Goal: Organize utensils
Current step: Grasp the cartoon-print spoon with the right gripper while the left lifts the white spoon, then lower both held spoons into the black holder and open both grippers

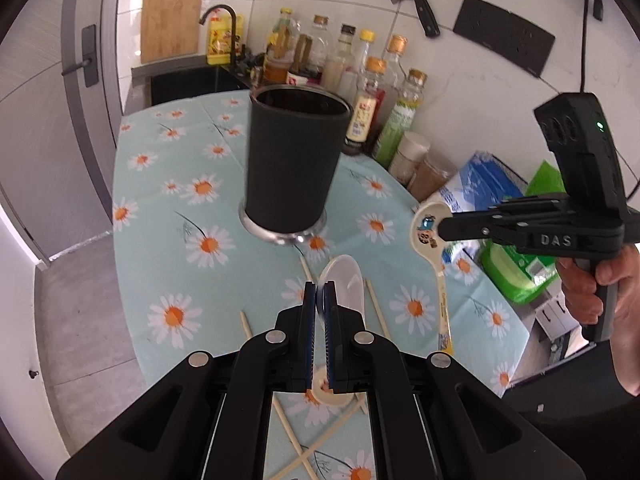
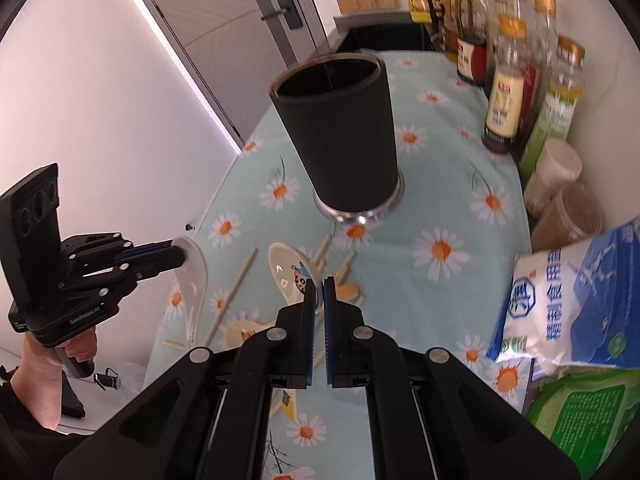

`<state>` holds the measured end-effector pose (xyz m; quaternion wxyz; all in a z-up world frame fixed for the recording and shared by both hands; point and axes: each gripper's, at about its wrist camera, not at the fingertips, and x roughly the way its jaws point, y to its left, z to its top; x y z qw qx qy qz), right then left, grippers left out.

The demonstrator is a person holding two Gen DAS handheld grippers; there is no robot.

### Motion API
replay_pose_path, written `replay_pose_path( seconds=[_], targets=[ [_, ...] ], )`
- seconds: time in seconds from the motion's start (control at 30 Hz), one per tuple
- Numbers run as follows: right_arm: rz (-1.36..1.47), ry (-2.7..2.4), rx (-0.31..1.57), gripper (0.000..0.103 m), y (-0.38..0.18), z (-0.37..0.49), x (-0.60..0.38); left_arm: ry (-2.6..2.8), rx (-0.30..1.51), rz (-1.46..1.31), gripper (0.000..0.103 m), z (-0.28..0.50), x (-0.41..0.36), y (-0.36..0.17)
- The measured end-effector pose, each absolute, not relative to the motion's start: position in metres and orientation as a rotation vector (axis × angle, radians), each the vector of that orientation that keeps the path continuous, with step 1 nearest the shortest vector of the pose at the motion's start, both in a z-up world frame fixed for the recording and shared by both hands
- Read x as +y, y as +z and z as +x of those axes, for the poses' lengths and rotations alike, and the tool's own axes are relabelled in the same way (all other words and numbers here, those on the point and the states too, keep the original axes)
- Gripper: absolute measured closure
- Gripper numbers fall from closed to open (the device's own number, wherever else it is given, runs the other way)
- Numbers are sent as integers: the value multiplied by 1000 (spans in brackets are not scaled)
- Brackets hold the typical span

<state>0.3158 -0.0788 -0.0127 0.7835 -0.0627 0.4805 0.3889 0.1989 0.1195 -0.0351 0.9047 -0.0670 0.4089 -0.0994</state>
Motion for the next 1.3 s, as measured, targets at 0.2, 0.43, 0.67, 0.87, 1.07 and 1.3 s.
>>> replay_pose_path(
  seconds=[0.2, 0.43, 0.67, 0.87, 1.07, 1.3],
  targets=[
    [-116, 835, 899, 98, 22, 319, -72, -154, 768, -132, 100, 211, 131, -5],
    [-64, 835, 774, 98, 57, 335, -67, -105, 640, -83, 100, 229, 132, 38],
    [-22, 833, 638, 98, 86, 353, -60, -54, 511, -42, 100, 256, 132, 71],
    [29, 829, 590, 98, 101, 378, -54, -35, 454, -6, 100, 284, 132, 90],
    [48, 811, 520, 98, 118, 400, -44, -5, 402, 21, 100, 307, 136, 102],
    [78, 765, 498, 98, 120, 424, -35, 11, 360, 42, 100, 331, 136, 107]
  ],
)
